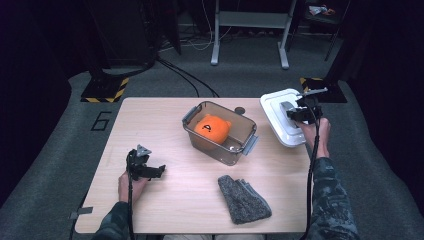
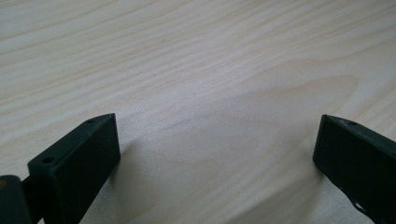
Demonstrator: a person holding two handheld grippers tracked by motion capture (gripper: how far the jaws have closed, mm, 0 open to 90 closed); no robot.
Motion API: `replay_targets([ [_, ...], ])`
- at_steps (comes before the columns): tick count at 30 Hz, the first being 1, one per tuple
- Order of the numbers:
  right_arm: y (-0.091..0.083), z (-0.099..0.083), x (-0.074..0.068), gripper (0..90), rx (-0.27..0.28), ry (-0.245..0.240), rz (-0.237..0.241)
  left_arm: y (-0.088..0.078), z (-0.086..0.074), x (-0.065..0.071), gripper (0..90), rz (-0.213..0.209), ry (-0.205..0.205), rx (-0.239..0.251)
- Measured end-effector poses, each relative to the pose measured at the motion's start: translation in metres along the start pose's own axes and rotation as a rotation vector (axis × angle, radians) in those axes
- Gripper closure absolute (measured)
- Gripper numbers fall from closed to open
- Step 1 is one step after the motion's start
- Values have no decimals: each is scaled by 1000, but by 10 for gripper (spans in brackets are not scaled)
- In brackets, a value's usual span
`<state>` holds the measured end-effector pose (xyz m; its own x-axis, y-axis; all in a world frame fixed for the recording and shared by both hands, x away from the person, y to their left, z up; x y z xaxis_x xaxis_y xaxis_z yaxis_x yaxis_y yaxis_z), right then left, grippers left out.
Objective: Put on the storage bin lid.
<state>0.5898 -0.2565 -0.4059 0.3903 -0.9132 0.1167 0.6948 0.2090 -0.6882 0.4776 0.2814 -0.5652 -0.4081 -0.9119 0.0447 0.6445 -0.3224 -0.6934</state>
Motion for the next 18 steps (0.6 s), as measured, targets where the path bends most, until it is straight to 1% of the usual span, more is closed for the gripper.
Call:
replay_targets([
  [5,-7,11,0,670,21,-17,14,0,0,0,2,0,0,0],
  [6,-9,13,-1,670,17,-8,18,0,0,0,2,0,0,0],
  [7,-10,15,-1,670,28,-20,25,0,0,0,2,0,0,0],
  [10,-14,22,-5,670,35,-23,37,0,0,0,3,0,0,0],
  [18,-21,36,-17,670,52,-76,61,0,0,0,2,0,0,0],
])
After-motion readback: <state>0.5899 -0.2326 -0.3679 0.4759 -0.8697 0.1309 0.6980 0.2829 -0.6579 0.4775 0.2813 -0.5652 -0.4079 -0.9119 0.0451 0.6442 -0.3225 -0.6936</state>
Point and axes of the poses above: each handheld gripper's, and its own axes: y roughly forward along the jaws, z roughly out of its top, x roughly to its right, the point moved 5 cm from there along y, roughly forward along the jaws, and after that the axes turned 5 degrees about -y, right-handed, at the moved point
